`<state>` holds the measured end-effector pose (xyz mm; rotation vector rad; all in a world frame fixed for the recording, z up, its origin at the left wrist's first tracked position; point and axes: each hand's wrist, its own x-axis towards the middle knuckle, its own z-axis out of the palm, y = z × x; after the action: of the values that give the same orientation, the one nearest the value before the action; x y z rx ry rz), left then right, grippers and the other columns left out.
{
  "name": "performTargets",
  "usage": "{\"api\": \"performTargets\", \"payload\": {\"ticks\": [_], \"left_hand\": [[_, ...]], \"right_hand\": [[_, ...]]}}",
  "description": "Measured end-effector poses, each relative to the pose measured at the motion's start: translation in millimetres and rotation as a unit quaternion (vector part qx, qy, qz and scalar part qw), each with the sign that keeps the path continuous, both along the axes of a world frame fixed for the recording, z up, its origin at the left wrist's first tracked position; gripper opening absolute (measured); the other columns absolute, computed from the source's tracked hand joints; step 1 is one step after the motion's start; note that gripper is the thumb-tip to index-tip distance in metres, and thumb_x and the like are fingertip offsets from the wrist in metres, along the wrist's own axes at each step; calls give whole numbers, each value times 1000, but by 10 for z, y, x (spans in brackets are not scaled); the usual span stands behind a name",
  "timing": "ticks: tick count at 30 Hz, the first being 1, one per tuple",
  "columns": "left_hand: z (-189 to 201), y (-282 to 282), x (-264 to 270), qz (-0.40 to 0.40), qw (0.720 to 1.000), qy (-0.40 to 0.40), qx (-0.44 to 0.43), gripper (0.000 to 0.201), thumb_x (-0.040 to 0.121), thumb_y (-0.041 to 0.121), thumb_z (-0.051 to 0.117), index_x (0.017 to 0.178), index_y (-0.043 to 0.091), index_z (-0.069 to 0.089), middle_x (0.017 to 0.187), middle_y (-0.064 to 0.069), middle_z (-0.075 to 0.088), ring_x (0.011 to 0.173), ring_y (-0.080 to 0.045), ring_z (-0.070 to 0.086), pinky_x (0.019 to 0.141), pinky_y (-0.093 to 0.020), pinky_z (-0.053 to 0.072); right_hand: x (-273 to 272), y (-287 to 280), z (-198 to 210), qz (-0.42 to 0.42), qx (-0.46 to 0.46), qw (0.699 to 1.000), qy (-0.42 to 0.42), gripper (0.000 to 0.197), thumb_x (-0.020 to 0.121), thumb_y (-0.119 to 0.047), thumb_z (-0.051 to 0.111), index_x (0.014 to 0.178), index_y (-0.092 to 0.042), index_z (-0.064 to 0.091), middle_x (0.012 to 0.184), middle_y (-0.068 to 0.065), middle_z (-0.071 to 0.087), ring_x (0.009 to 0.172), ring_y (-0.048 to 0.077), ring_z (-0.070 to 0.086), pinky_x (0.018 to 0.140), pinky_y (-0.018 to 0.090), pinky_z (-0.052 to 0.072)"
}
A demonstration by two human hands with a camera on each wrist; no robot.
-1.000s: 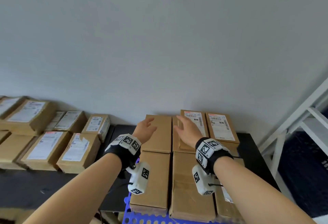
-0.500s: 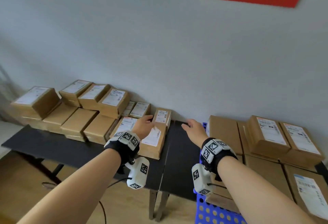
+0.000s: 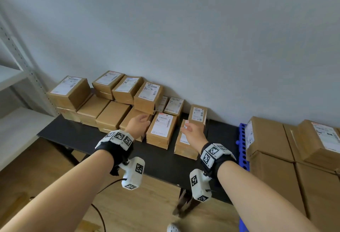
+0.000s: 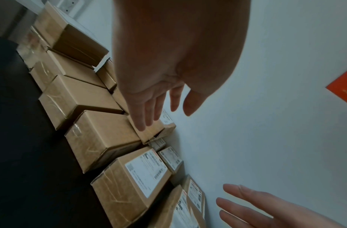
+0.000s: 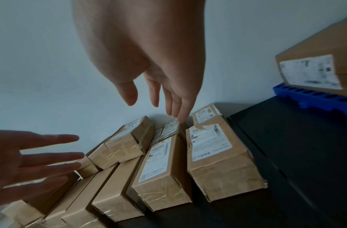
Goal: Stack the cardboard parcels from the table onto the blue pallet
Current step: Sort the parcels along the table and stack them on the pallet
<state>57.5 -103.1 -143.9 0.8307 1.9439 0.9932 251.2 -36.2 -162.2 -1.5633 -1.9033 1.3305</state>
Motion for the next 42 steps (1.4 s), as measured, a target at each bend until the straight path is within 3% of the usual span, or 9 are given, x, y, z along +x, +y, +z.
{"api": "performTargets", "payload": {"ticks": [5, 12, 17, 24, 26, 29, 31, 35, 42], "left_hand": [[-131, 186, -354, 31, 999, -15, -12, 46, 93, 18, 53, 138, 21, 42, 138, -10, 48, 125, -25, 47, 107, -43, 39], [-272, 635, -835, 56, 998, -19, -34, 47, 93, 18, 53, 139, 18, 41, 139, -12, 47, 125, -26, 47, 106, -41, 40], [-376, 957, -1090, 75, 996, -23, -39, 46, 94, 24, 52, 139, 17, 43, 135, -10, 50, 122, -24, 49, 105, -40, 41], [-532, 1271, -1264, 85, 995, -28, -48, 45, 95, 30, 49, 137, 15, 46, 133, -13, 51, 123, -25, 48, 108, -42, 38], [-566, 1333, -1295, 87, 994, -37, -47, 44, 95, 32, 48, 136, 14, 47, 132, -11, 52, 119, -22, 50, 106, -40, 39], [-593, 1407, -1312, 91, 994, -55, -35, 42, 96, 33, 47, 133, 13, 50, 126, -8, 55, 98, -15, 53, 90, -31, 44], [-608, 1443, -1300, 96, 993, -67, -22, 41, 97, 32, 46, 133, 14, 49, 119, -4, 55, 89, -12, 54, 88, -32, 44], [-615, 1457, -1268, 80, 996, -49, -13, 38, 97, 30, 46, 132, 17, 48, 116, -2, 54, 109, -17, 51, 98, -34, 40], [-605, 1375, -1174, 61, 997, -49, -6, 32, 96, 29, 48, 126, 17, 51, 116, -7, 58, 97, -19, 55, 94, -39, 45]], "right_hand": [[-439, 325, -93, 21, 6, 1000, 6, 45, 98, -25, 47, 139, -6, 40, 142, 12, 46, 130, 24, 43, 105, 32, 34], [-1060, 895, -250, 30, -26, 999, 26, 55, 96, -31, 51, 144, -10, 33, 143, 13, 43, 129, 25, 44, 107, 38, 38], [-1387, 1201, -376, 17, -77, 996, 53, 65, 95, -30, 53, 149, -13, 21, 153, 9, 30, 139, 24, 32, 114, 41, 29], [-1582, 1460, -516, 27, -146, 984, 96, 81, 93, -29, 58, 152, -19, 4, 157, 4, 20, 143, 24, 21, 114, 40, 23], [-1611, 1513, -571, 25, -164, 980, 106, 81, 91, -30, 60, 152, -21, 7, 153, 3, 29, 141, 23, 26, 113, 41, 25], [-1669, 1566, -633, 36, -186, 973, 134, 69, 89, -26, 63, 145, -25, 24, 139, -2, 48, 133, 20, 40, 113, 43, 31], [-1693, 1592, -649, 34, -193, 969, 149, 61, 88, -20, 64, 140, -26, 32, 128, -6, 54, 127, 18, 46, 110, 43, 35], [-1697, 1599, -627, 24, -217, 959, 183, 53, 90, -8, 59, 136, -23, 38, 108, -13, 56, 113, 15, 50, 97, 34, 40], [-1580, 1517, -597, 23, -201, 961, 190, 57, 89, -4, 57, 139, -22, 36, 117, -7, 59, 118, 16, 52, 107, 42, 38]]}}
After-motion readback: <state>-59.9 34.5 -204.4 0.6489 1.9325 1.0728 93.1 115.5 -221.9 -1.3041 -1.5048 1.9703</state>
